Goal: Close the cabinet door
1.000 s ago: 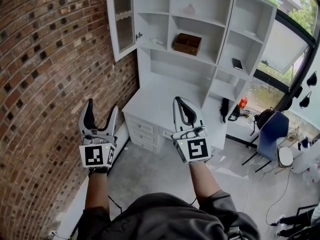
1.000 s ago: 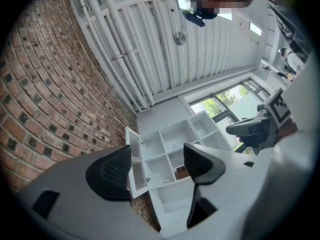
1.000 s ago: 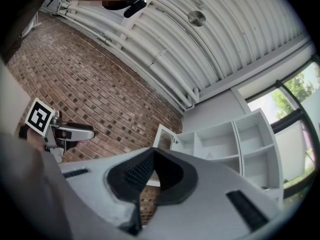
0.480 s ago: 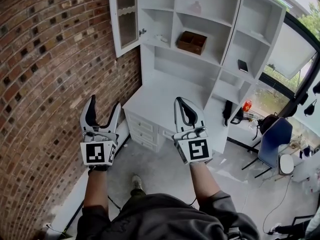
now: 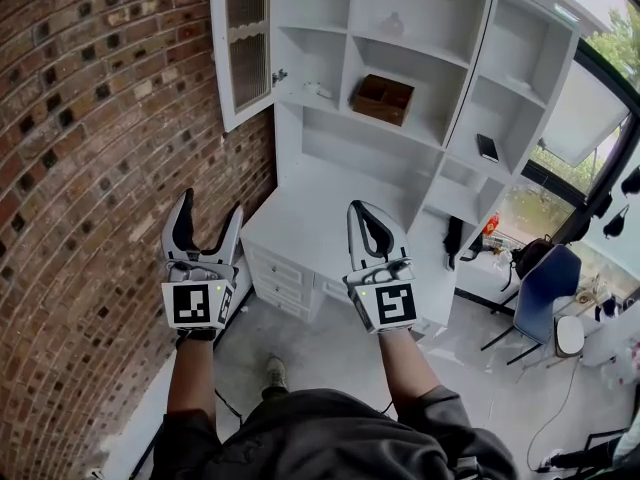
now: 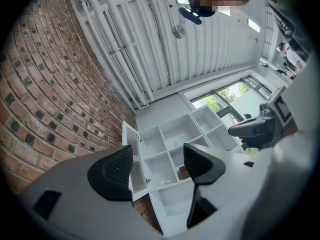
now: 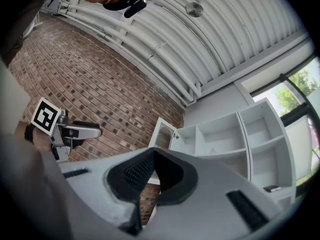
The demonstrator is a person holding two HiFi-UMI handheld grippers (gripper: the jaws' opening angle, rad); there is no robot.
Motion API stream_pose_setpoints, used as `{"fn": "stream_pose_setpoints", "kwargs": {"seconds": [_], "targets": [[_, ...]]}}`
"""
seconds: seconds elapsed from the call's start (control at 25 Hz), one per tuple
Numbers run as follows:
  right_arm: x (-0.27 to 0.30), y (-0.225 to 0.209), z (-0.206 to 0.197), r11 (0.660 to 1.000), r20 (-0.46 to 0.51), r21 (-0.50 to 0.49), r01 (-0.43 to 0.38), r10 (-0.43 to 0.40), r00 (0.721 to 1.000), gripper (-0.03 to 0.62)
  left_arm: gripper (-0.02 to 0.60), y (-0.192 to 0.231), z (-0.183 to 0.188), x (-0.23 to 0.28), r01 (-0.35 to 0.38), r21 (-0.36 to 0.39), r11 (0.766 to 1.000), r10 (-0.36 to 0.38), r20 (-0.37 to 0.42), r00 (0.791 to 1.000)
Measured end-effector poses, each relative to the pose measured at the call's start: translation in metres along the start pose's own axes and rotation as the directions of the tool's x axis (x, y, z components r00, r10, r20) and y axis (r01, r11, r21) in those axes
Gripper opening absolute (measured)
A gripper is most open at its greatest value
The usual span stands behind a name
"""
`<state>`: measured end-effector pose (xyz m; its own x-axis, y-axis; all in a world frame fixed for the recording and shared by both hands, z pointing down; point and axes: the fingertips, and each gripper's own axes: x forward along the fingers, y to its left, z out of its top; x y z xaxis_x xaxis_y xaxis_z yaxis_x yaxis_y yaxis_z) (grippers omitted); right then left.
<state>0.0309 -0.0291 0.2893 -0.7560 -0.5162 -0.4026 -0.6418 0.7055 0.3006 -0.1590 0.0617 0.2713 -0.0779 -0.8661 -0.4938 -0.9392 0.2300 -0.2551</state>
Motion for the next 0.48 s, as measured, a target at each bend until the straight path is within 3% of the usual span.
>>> {"fn": "stream_pose_setpoints", "kwargs": {"seconds": [0.48], "targets": [[0.125, -0.018, -0.056, 0.999, 0.0, -0.025, 0.036, -0.037, 0.999, -0.002, 0.311, 0.068, -0.077, 0.111, 0.028, -0.015, 1.0, -0.027, 0.015, 1.0]]}}
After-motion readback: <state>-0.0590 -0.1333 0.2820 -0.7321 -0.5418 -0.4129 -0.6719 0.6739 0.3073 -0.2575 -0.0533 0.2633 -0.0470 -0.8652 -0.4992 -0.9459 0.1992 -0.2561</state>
